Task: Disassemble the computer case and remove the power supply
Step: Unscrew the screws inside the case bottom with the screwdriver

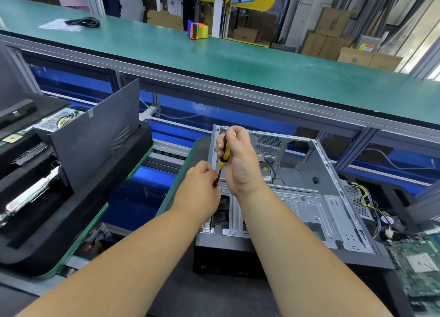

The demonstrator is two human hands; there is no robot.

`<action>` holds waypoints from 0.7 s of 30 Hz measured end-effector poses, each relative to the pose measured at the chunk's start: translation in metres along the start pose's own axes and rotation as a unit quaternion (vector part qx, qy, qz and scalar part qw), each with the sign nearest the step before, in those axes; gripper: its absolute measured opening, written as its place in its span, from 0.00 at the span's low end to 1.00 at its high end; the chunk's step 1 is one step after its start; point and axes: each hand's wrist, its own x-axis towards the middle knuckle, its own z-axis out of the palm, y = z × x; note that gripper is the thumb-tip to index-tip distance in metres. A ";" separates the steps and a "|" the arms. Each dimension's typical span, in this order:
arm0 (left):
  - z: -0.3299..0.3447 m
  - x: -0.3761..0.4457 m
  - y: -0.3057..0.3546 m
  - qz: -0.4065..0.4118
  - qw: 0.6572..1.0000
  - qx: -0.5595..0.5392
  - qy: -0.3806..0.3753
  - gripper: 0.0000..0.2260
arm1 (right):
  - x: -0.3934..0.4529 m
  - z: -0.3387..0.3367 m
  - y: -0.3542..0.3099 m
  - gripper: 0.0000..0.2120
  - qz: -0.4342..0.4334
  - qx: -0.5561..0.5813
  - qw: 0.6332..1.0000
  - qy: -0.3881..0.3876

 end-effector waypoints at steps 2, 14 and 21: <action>0.001 0.000 0.000 0.000 1.000 0.000 0.000 0.04 | 0.001 -0.002 -0.002 0.07 0.002 -0.025 1.000 0.001; 0.003 0.000 -0.002 -0.009 1.000 0.001 0.002 0.06 | 0.004 -0.004 -0.003 0.16 0.027 0.001 1.000 -0.013; 0.002 0.000 -0.002 -0.003 1.000 0.001 0.008 0.04 | 0.001 0.001 0.001 0.11 0.020 0.005 1.000 0.002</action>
